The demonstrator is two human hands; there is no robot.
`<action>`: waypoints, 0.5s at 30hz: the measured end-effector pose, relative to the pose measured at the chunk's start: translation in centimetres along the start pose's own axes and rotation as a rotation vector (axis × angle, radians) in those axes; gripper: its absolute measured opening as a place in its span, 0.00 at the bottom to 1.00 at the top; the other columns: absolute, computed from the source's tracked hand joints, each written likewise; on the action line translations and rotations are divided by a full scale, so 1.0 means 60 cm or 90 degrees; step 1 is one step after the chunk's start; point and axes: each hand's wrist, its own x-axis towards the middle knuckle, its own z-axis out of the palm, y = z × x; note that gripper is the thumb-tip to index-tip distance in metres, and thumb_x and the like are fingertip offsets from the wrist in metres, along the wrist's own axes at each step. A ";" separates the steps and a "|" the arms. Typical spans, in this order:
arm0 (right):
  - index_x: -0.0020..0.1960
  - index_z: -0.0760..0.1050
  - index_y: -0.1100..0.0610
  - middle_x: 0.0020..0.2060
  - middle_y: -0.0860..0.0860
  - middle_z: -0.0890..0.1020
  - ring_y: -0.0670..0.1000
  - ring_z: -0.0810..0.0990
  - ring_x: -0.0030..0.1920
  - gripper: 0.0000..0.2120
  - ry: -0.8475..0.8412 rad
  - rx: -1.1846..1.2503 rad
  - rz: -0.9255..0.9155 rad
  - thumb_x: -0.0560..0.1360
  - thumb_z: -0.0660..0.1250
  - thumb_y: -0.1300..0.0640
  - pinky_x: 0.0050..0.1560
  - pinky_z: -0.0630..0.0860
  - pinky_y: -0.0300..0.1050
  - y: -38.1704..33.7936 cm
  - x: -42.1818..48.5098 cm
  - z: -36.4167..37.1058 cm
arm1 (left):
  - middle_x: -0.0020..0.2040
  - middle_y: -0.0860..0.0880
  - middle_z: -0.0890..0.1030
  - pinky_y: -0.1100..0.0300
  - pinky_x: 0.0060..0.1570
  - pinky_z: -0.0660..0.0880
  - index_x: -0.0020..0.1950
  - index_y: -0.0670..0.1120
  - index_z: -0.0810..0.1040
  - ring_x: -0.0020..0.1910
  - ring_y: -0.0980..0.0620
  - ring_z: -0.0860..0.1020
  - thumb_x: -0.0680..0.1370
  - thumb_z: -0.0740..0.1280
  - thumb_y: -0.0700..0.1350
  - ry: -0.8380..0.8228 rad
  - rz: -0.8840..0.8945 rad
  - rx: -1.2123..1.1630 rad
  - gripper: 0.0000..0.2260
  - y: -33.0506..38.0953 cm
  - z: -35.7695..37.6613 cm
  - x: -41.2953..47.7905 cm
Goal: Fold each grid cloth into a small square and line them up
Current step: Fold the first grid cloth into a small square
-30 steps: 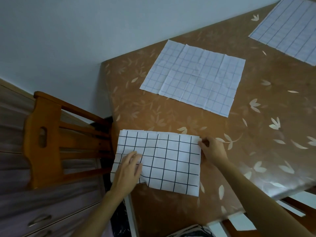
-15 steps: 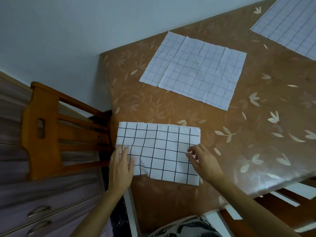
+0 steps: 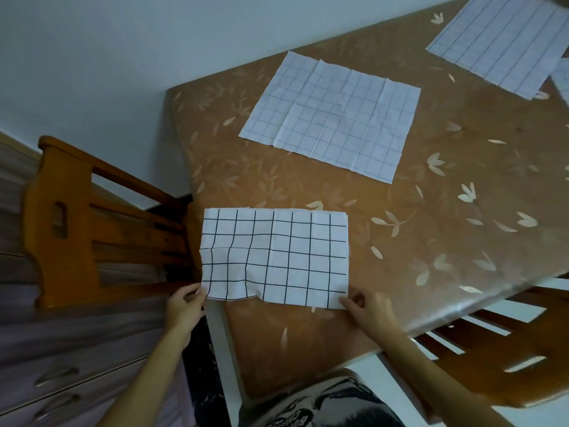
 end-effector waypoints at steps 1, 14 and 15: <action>0.39 0.78 0.51 0.30 0.41 0.76 0.47 0.77 0.37 0.09 0.002 0.010 0.011 0.75 0.71 0.49 0.50 0.75 0.47 -0.001 -0.002 0.006 | 0.57 0.38 0.80 0.44 0.54 0.80 0.58 0.48 0.79 0.53 0.41 0.82 0.79 0.70 0.41 0.011 0.013 -0.007 0.08 -0.002 0.000 0.002; 0.39 0.75 0.52 0.34 0.47 0.78 0.50 0.77 0.38 0.09 0.016 0.050 0.071 0.78 0.67 0.51 0.38 0.71 0.43 -0.006 -0.019 -0.019 | 0.55 0.39 0.81 0.48 0.51 0.80 0.60 0.44 0.77 0.51 0.41 0.82 0.78 0.70 0.35 0.016 0.074 -0.032 0.12 -0.002 -0.020 -0.024; 0.40 0.75 0.52 0.34 0.48 0.77 0.50 0.77 0.38 0.09 0.016 0.044 0.075 0.78 0.67 0.51 0.37 0.70 0.42 -0.005 -0.020 -0.023 | 0.55 0.39 0.81 0.48 0.51 0.80 0.61 0.44 0.77 0.50 0.41 0.82 0.77 0.70 0.35 0.016 0.079 -0.037 0.13 -0.002 -0.020 -0.025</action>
